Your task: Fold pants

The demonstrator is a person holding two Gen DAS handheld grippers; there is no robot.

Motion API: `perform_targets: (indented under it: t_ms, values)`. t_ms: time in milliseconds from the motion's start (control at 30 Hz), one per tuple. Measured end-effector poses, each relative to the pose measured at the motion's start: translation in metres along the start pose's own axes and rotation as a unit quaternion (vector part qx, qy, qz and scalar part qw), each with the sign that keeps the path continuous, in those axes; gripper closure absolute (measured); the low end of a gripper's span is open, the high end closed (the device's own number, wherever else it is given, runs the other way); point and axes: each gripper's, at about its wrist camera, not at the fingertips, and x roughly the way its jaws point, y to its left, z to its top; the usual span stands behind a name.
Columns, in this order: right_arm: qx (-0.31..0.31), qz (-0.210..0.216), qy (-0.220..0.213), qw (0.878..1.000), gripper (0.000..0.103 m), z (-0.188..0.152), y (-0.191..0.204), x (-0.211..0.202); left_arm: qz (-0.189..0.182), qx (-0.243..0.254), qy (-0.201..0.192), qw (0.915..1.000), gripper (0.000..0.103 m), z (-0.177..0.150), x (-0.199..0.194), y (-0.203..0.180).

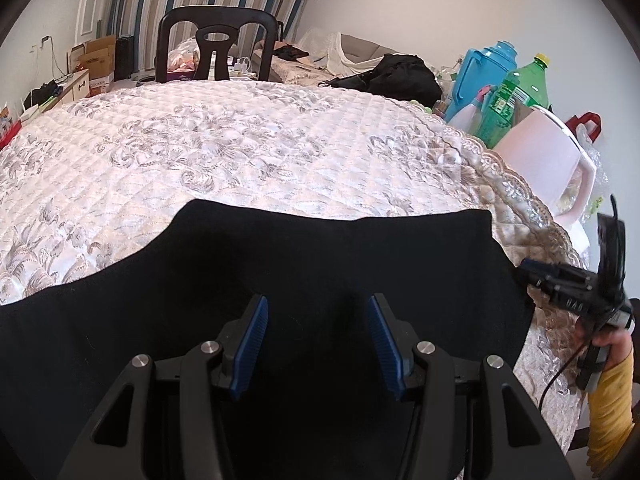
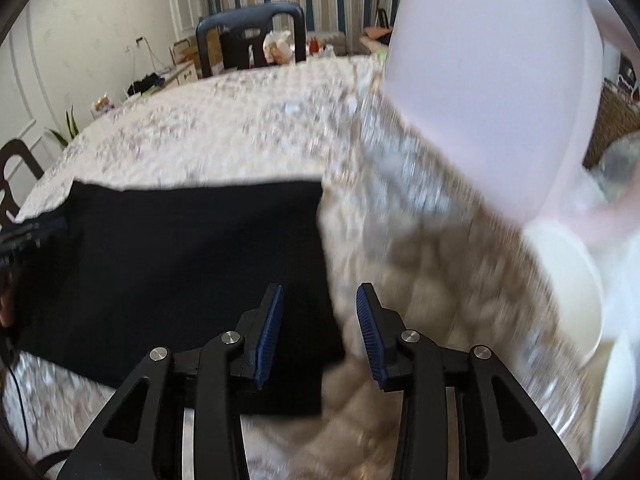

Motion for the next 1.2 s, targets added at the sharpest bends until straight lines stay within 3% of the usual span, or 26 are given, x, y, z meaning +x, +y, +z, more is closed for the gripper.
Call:
perform_targets:
  t_ms: [67,167,267,367,467,533,567,700,800,933,1133,1200]
  values:
    - [0.002,0.002,-0.002,1.0,0.066,-0.006,0.003,0.0,0.0,0.004,0.001,1.0,0.048,-0.004,-0.002,-0.004]
    - [-0.002,0.019,-0.007,1.0,0.095,-0.008,0.005,-0.01,-0.002,0.009,0.005,0.9999,0.048,-0.009,-0.004,-0.008]
    - [-0.018,0.005,-0.017,1.0,0.096,-0.012,0.009,-0.023,-0.001,0.013,0.008,0.9999,0.048,-0.013,-0.005,-0.009]
    - [0.0,0.018,-0.015,1.0,0.096,-0.017,0.001,-0.031,-0.001,0.011,0.009,0.9999,0.048,-0.016,-0.007,-0.008]
    - [0.028,0.027,0.011,0.999,0.095,-0.018,-0.007,-0.022,0.0,0.008,0.011,0.9999,0.048,-0.017,-0.008,-0.008]
    - [0.027,-0.008,0.026,0.999,0.086,-0.021,-0.005,-0.016,-0.001,0.009,0.012,0.9999,0.048,-0.018,-0.01,-0.009]
    - [0.024,-0.032,0.019,0.999,0.076,-0.022,-0.004,-0.017,-0.001,0.009,0.013,0.9999,0.048,-0.019,-0.011,-0.009]
    - [0.031,-0.034,0.006,0.999,0.07,-0.027,-0.003,-0.03,0.0,0.013,0.014,0.9998,0.048,-0.023,-0.013,-0.011]
    - [0.043,-0.03,-0.01,0.999,0.056,-0.035,-0.005,-0.042,-0.009,0.01,0.014,0.9998,0.048,-0.025,-0.015,-0.013]
    - [0.101,0.012,-0.01,0.995,0.055,-0.052,-0.015,-0.047,-0.029,0.001,0.017,0.9995,0.043,-0.028,-0.017,-0.015]
    - [0.133,0.04,-0.016,0.99,0.049,-0.058,-0.016,-0.038,-0.036,0.008,0.025,0.999,0.041,-0.031,-0.016,-0.025]
    - [0.146,0.05,-0.023,0.988,0.042,-0.054,-0.016,-0.034,-0.037,0.008,0.027,0.9989,0.041,-0.033,-0.017,-0.027]
